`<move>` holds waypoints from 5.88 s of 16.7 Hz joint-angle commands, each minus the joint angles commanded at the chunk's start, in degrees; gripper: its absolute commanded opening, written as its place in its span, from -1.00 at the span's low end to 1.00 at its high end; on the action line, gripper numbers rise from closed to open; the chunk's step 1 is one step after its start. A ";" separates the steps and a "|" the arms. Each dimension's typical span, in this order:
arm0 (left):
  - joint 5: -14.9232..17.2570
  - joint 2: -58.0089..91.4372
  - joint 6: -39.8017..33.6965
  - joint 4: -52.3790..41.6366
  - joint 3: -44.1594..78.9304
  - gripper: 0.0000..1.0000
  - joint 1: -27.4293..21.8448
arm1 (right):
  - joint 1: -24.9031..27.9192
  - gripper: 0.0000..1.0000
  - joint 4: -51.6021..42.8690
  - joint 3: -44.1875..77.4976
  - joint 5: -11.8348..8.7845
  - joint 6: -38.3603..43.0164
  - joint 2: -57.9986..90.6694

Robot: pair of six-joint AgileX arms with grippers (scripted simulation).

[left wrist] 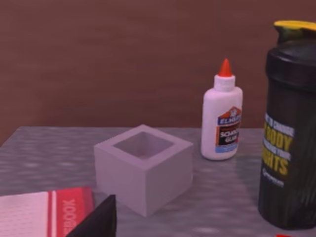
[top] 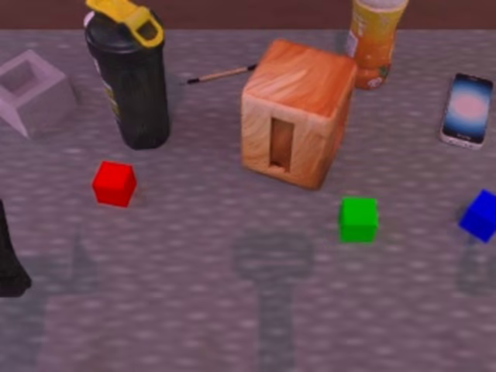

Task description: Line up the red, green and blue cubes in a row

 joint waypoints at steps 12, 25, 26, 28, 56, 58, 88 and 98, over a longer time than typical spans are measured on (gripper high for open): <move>0.11 32.81 -0.05 -19.81 29.86 1.00 -3.72 | 0.00 1.00 0.00 0.00 0.00 0.00 0.00; -0.03 110.99 0.17 -61.53 89.09 1.00 -10.94 | 0.00 1.00 0.00 0.00 0.00 0.00 0.00; 0.01 114.39 0.16 -63.43 92.39 1.00 -11.33 | 0.00 1.00 0.00 0.00 0.00 0.00 0.00; 0.08 119.72 0.13 -66.35 97.94 1.00 -11.95 | 0.00 1.00 0.00 0.00 0.00 0.00 0.00; 0.22 130.35 0.27 -51.33 91.69 0.10 -12.40 | 0.00 1.00 0.00 0.00 0.00 0.00 0.00; 0.22 130.35 0.27 -51.33 91.69 -0.21 -12.40 | 0.00 1.00 0.00 0.00 0.00 0.00 0.00; 0.03 123.60 -1.97 -65.44 100.74 -1.00 -13.31 | 0.00 1.00 0.00 0.00 0.00 0.00 0.00; -0.94 114.22 -31.39 -65.08 90.39 -1.00 -32.12 | 0.00 1.00 0.00 0.00 0.00 0.00 0.00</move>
